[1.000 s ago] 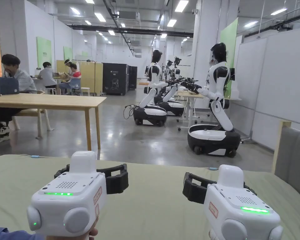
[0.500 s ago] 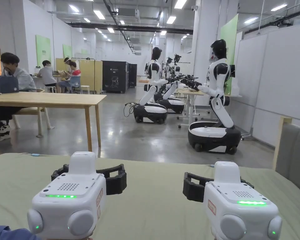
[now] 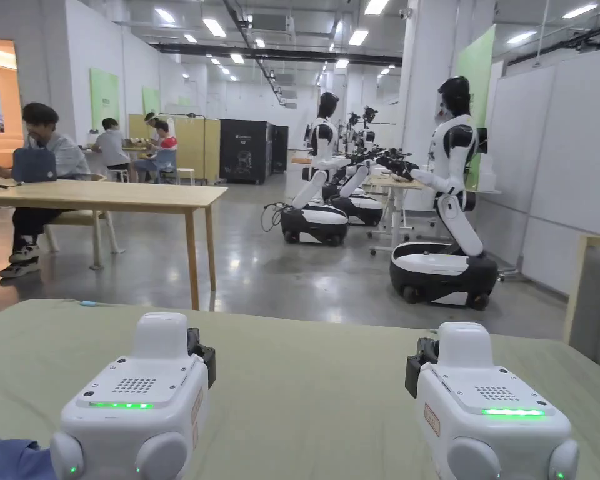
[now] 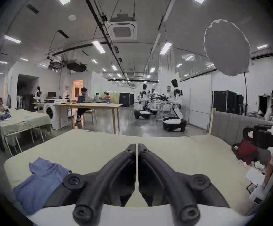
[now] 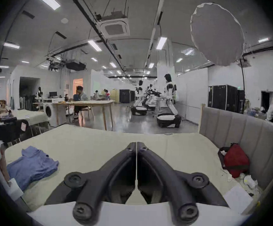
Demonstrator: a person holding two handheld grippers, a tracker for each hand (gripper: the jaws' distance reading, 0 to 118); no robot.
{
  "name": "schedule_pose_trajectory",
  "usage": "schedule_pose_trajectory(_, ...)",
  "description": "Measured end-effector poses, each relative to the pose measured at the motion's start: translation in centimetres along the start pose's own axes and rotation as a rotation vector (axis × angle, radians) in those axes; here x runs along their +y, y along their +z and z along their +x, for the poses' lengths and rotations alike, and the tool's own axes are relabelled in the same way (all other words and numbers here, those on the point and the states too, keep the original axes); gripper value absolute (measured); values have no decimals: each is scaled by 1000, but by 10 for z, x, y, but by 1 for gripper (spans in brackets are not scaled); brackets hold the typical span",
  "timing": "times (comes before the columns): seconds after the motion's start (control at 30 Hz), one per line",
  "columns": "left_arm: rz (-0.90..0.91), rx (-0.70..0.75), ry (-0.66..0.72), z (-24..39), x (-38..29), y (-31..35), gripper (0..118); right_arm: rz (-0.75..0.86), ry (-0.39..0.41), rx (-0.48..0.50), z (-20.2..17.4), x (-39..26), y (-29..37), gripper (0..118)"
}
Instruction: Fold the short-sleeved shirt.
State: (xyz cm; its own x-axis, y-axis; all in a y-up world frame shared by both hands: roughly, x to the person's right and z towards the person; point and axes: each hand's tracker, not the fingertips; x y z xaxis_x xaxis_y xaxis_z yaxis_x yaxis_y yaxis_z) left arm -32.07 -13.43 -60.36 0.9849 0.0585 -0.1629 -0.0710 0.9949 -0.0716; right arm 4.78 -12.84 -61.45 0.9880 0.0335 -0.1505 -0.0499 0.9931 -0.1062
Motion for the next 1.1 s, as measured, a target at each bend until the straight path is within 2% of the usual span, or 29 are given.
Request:
schedule_pose_trajectory(0.17,-55,156,-42,-20,-7,2,0,0,32,171,-69,-8,-3,2)
schedule_pose_trajectory(0.23,-105,174,-27,-21,-9,1,0,-18,-8,282,-100,-14,-2,2)
schedule_pose_trajectory(0.27,-136,204,-41,-26,-25,61,0,-35,-18,328,-116,-17,-1,2)
schedule_pose_trajectory(0.37,-299,269,-23,-30,-37,69,0,-53,-18,433,-162,-31,6,2)
schedule_pose_trajectory(0.4,-371,262,-3,-81,-49,97,0,-64,-17,460,-174,-36,7,2)
schedule_pose_trajectory(0.47,-511,258,32,-113,-63,101,0,-83,6,496,-196,-44,9,2)
schedule_pose_trajectory(0.7,-715,194,164,-185,-119,44,2,-120,70,538,-230,-67,7,2)
schedule_pose_trajectory(0.73,-723,183,186,-193,-125,33,16,-126,73,541,-232,-68,5,2)
schedule_pose_trajectory(0.8,-761,215,175,-204,-139,9,101,-141,74,546,-234,-71,1,2)
schedule_pose_trajectory(0.83,-792,227,161,-208,-146,-3,118,-146,77,543,-235,-73,-1,2)
schedule_pose_trajectory(0.97,-804,278,89,-208,-162,-35,118,-169,85,540,-239,-78,-10,2)
schedule_pose_trajectory(1.1,-851,310,114,-221,-182,-77,118,-189,92,531,-240,-84,-19,2)
